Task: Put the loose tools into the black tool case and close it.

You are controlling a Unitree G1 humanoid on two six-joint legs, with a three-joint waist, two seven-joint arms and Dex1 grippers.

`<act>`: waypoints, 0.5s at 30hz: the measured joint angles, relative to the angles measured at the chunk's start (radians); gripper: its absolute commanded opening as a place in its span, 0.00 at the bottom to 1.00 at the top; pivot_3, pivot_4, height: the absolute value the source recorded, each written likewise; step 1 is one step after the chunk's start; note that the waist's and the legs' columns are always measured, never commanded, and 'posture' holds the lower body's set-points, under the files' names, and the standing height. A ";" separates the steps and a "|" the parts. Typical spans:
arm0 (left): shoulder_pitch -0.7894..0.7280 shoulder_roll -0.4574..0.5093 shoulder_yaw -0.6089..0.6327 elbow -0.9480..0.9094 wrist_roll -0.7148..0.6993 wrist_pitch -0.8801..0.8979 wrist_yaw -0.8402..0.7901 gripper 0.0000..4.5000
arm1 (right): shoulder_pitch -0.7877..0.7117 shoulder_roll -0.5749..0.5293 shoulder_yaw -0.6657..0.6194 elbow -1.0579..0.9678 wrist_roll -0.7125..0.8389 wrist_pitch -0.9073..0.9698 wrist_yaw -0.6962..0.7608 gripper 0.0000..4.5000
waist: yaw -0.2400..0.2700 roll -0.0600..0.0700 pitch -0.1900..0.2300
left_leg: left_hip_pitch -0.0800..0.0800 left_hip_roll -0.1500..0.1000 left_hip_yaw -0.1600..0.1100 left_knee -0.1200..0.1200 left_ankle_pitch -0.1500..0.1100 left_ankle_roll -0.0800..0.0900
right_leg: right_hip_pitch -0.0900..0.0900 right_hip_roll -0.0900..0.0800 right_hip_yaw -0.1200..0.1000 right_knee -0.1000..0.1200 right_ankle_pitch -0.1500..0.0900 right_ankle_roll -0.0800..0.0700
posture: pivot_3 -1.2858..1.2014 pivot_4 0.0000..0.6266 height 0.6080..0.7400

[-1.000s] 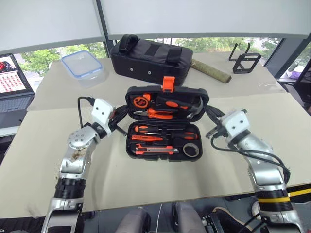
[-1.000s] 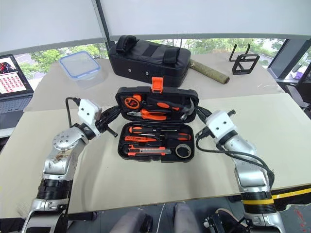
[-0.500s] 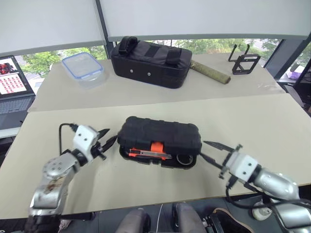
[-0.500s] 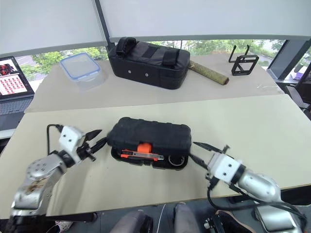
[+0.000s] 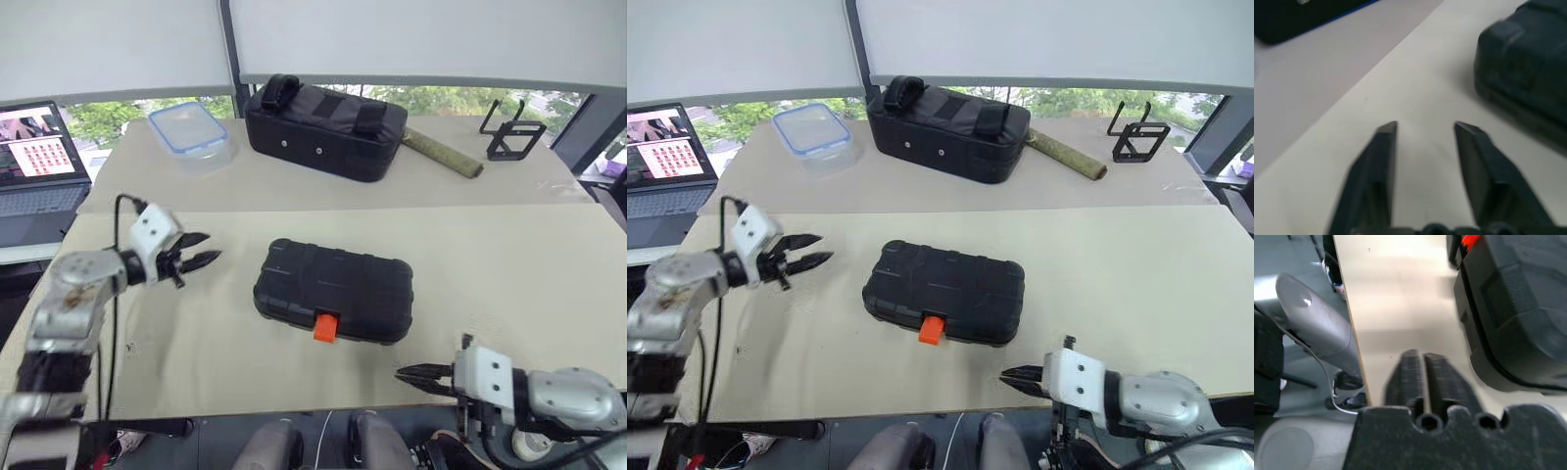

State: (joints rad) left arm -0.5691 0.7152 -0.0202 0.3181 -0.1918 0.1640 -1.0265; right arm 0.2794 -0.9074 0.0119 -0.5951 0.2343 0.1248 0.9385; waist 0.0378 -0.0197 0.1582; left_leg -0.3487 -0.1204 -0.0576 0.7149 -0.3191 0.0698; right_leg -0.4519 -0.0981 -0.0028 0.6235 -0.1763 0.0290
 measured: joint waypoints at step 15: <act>-0.284 -0.128 -0.196 0.363 0.150 -0.319 -0.273 0.01 | -0.383 0.138 0.113 0.337 -0.194 0.062 -0.124 0.00 | -0.029 -0.004 0.002 | -0.009 -0.001 0.000 0.002 0.003 0.006 | -0.009 -0.006 -0.002 0.001 0.000 0.000 | 0.52 0.24 0.80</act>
State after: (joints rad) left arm -0.8533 0.5868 -0.2161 0.6809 -0.0417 -0.1549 -1.2999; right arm -0.1040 -0.7696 0.1250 -0.2579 0.0402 0.1871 0.8145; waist 0.0086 -0.0238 0.1604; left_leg -0.3574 -0.1213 -0.0577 0.7165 -0.3161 0.0760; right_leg -0.4604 -0.1044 -0.0044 0.6240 -0.1763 0.0292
